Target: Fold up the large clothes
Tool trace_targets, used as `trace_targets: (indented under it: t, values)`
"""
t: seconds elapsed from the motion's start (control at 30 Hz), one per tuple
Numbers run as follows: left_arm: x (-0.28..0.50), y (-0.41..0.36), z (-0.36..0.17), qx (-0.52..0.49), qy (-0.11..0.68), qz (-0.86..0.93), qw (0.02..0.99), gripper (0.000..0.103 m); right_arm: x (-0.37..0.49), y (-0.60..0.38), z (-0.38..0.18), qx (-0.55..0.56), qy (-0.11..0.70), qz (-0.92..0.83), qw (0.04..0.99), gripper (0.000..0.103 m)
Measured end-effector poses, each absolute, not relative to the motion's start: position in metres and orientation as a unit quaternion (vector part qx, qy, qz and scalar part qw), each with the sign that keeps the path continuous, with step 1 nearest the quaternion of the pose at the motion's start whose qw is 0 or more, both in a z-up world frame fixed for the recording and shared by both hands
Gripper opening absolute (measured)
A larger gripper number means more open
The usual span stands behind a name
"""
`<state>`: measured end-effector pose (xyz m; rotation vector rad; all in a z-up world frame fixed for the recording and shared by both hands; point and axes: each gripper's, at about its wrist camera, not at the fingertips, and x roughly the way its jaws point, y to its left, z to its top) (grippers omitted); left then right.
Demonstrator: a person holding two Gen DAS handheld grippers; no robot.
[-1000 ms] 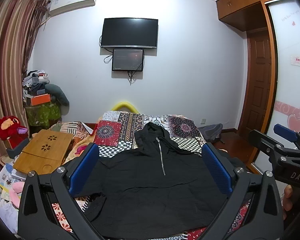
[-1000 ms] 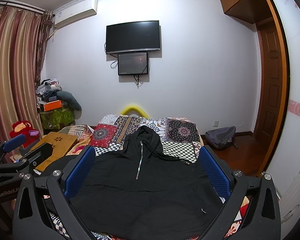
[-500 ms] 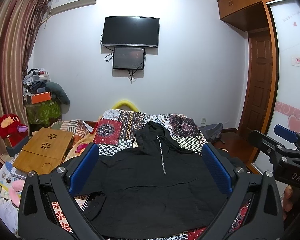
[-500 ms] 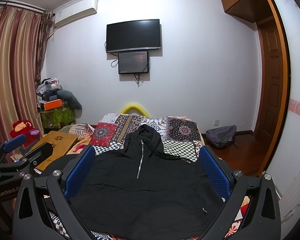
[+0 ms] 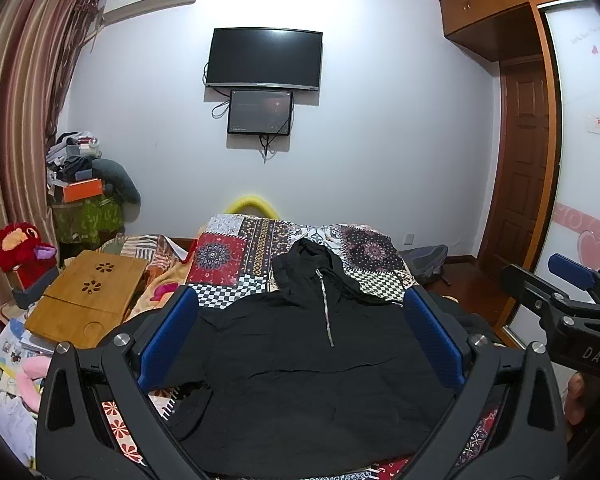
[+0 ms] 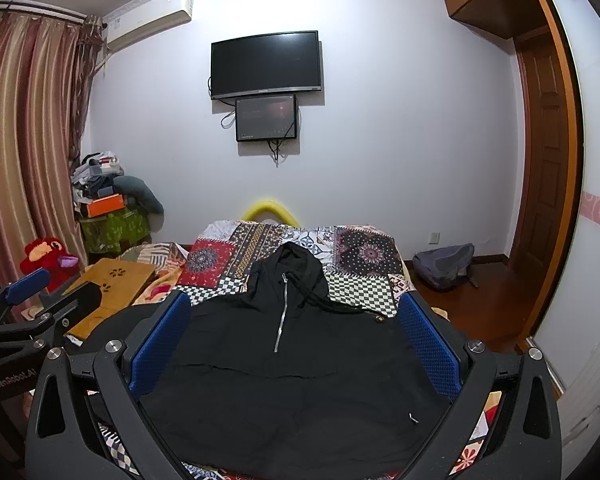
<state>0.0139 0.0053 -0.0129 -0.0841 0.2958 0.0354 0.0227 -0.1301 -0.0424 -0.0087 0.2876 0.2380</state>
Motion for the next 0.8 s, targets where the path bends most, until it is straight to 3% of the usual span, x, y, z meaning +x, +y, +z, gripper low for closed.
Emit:
trace_targets:
  t: [0.43, 0.8]
  values:
    - [0.048, 0.042, -0.032, -0.056, 0.173, 0.047, 0.982, 0.103, 0.065, -0.132, -0.068, -0.002, 0.203, 0.104, 0.974, 0.103]
    - [0.097, 0.161, -0.091, -0.129, 0.266, 0.148, 0.944, 0.103, 0.119, -0.140, -0.113, -0.006, 0.297, 0.071, 0.952, 0.103]
